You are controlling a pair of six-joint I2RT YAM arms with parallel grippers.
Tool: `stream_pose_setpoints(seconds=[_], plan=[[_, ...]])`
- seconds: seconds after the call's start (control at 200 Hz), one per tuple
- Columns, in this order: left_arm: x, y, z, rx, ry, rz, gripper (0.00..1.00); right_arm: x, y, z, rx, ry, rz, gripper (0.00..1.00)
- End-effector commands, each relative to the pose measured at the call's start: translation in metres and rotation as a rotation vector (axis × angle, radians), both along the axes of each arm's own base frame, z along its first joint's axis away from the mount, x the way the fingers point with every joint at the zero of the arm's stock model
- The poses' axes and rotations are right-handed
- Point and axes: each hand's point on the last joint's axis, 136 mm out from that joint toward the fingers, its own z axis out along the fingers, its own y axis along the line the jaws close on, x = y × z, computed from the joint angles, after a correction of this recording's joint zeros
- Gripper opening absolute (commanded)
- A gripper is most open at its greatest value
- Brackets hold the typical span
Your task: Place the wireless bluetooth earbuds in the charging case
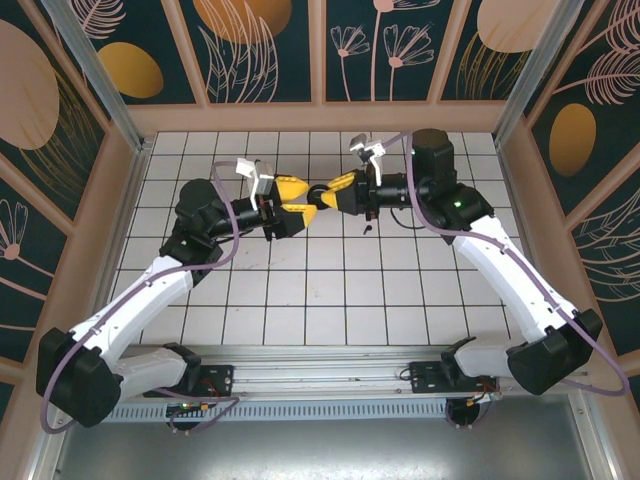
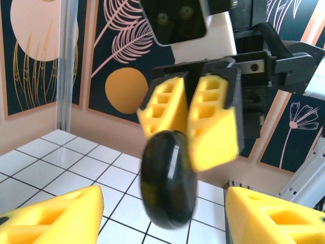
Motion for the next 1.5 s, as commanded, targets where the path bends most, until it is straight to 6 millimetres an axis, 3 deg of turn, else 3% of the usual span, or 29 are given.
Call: stream_pose_setpoints(seconds=[0.0,0.13,0.255,0.575,0.711,0.951,1.241,1.361,1.491], plan=[[-0.002,-0.005,-0.007,0.002,0.008,-0.052,0.64,-0.016,0.000,0.012,0.042,-0.107,0.071,0.08],[-0.005,-0.009,-0.005,-0.040,0.028,-0.109,0.61,-0.017,0.002,0.012,0.058,-0.093,0.087,0.07],[-0.008,-0.012,-0.003,-0.052,0.028,-0.153,0.53,-0.016,0.003,0.011,0.064,-0.083,0.084,0.07],[-0.010,-0.013,-0.008,-0.034,0.036,-0.170,0.15,-0.011,0.005,0.013,0.078,-0.056,0.070,0.08],[-0.012,-0.013,-0.012,-0.026,0.034,-0.170,0.08,0.010,0.004,0.014,0.069,-0.022,-0.048,0.19],[-0.015,-0.012,-0.014,0.000,0.004,-0.175,0.03,0.042,0.003,0.002,0.025,0.069,-0.201,0.36],[-0.013,-0.008,-0.021,0.037,-0.042,-0.120,0.01,0.054,0.002,-0.015,0.002,0.168,-0.250,0.43],[-0.005,-0.006,-0.026,0.057,-0.038,-0.068,0.01,0.050,0.002,-0.010,0.015,0.178,-0.243,0.45],[0.004,-0.003,-0.035,0.077,-0.033,0.000,0.00,0.063,-0.012,-0.002,0.042,0.239,-0.364,0.52]])
